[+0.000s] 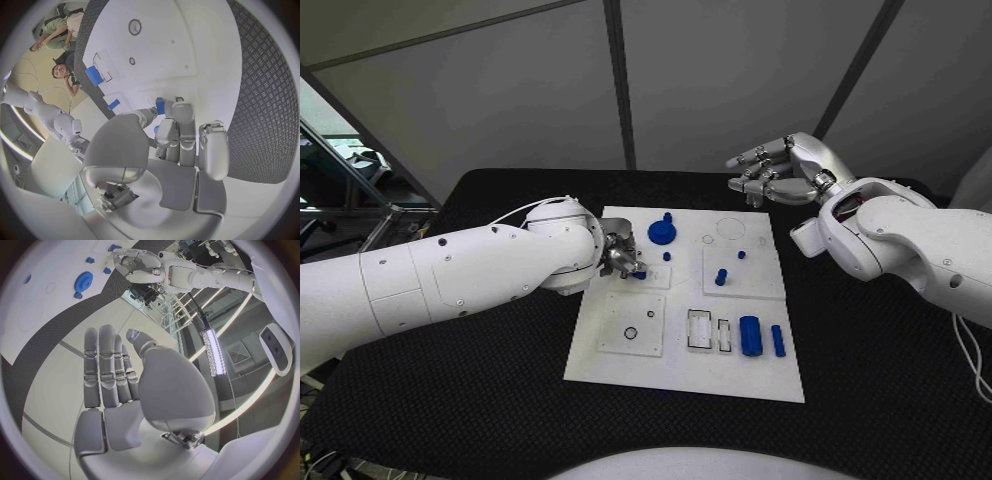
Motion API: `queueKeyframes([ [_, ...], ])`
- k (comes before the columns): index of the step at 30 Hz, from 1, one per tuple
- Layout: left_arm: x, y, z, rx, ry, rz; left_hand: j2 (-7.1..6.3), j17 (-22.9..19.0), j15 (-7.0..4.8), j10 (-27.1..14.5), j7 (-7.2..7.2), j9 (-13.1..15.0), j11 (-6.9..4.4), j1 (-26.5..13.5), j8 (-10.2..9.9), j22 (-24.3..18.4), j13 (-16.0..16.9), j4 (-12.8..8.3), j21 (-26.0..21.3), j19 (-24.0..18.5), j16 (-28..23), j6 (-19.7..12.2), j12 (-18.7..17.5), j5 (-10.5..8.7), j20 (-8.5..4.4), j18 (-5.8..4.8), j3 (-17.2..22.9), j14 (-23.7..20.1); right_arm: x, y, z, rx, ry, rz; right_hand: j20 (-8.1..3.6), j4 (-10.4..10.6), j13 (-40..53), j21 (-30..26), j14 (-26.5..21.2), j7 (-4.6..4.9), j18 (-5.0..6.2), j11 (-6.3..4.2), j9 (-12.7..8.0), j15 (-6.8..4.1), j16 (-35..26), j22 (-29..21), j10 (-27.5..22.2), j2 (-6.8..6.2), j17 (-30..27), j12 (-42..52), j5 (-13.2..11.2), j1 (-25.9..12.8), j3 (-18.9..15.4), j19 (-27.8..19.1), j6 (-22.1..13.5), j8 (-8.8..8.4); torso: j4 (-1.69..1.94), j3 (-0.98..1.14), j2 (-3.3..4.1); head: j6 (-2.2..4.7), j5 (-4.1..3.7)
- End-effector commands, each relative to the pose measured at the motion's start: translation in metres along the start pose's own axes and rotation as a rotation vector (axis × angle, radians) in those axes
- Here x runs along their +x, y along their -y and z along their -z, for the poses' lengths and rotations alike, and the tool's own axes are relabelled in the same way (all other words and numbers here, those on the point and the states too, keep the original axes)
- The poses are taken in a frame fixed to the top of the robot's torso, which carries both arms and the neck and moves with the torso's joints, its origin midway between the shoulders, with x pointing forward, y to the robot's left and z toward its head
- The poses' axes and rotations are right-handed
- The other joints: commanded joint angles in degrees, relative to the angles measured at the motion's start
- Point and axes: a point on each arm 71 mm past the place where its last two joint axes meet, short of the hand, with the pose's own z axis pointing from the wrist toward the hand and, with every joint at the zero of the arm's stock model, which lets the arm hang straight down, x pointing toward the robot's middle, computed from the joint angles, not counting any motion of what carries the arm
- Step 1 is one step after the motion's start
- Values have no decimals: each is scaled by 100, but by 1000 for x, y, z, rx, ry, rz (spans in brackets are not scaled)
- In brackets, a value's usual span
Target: Assemble the parts on the task board
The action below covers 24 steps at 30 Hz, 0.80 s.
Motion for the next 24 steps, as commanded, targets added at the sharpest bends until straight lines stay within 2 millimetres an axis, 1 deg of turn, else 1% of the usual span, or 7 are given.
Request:
queueKeyframes([
  [1,1,0,-1,-12,-13,-15,-94,13,-36,72,-27,16,0,-37,37,982,45,-888,42,390,-26,51,23,34,-41,-581,955,20,0,-2,-1,-10,-5,-4,20,24,-10,-24,36,12,63,-4,4,18,-39,-10,-36,28,11,-19,27,-52,26,39,-12,0,-5,3,-1,-10,-2],
  [4,1,1,-1,-10,-15,-16,-122,16,-39,99,-41,26,-8,-111,44,992,79,-860,47,394,-28,83,55,36,-42,-583,954,22,0,-2,-1,-10,-5,-4,20,24,-10,-24,36,12,63,-4,4,18,-39,-10,-36,28,11,-19,27,-52,26,39,-12,0,-3,5,0,-14,0],
  [6,2,2,-2,-9,-17,-15,-166,20,-45,116,-63,33,-22,-214,47,1000,97,-820,51,398,-29,122,72,30,-46,-585,915,25,0,-2,-1,-10,-5,-4,20,24,-10,-24,36,12,63,-4,4,18,-39,-10,-36,28,11,-19,27,-52,26,39,-12,0,-2,3,1,-16,0],
  [10,1,3,-4,-12,-20,-12,-213,28,-63,139,-100,37,-49,-437,37,1024,126,-693,64,408,-34,209,101,14,-59,-590,733,29,0,-2,-1,-9,-6,-4,20,26,-12,-26,37,12,63,-4,4,18,-42,-10,-36,28,12,-19,30,-55,26,40,-12,0,-3,9,2,-23,-1],
  [11,1,4,-4,-12,-22,-12,-218,29,-66,143,-105,37,-53,-471,32,1029,132,-672,67,410,-36,225,107,12,-63,-591,686,29,0,-2,-1,-9,-6,-4,20,26,-12,-26,37,12,63,-4,4,18,-42,-10,-36,28,12,-19,30,-55,26,40,-12,0,-4,8,4,-18,-3],
  [16,2,6,-6,-13,-27,-15,-231,40,-77,159,-122,40,-65,-572,12,1049,161,-604,78,418,-37,294,133,4,-75,-595,457,33,0,-2,-1,-8,-6,-4,20,29,-13,-27,39,12,63,-3,4,18,-45,-10,-36,30,14,-19,33,-60,26,40,-12,0,-8,1,0,-21,-23],
  [24,2,8,-8,-15,-28,-15,-215,52,-87,185,-137,64,-78,-637,-7,1076,214,-538,92,430,-45,375,181,-1,-86,-601,42,38,0,-2,0,-8,-5,-4,20,32,-15,-28,40,12,63,-3,4,18,-47,-11,-36,31,15,-19,35,-64,26,41,-13,0,-2,5,1,-26,-35],
])
